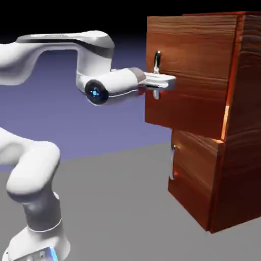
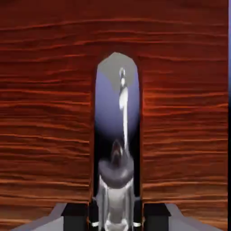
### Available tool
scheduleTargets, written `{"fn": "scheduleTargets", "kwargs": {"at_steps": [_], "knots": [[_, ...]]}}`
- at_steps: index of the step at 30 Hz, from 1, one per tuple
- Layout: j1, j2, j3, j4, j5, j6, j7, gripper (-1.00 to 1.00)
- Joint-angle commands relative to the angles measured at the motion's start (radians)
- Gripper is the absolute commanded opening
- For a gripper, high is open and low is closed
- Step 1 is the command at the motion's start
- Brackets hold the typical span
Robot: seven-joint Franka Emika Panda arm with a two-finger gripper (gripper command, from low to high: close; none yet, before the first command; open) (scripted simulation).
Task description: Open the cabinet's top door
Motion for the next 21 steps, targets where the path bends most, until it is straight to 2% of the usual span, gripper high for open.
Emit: {"fn": "scheduleTargets", "kwargs": {"at_steps": [1,10,21], "knots": [[0.001,0.001,-0.036,-0.003,-0.039,-0.044,0.004,-1.00],[0.013,0.105,-0.346,0.063,-0.354,-0.436,-0.010,-1.00],[0.114,0.405,-0.666,0.333,-0.600,-0.914,-0.089,-1.00]]}}
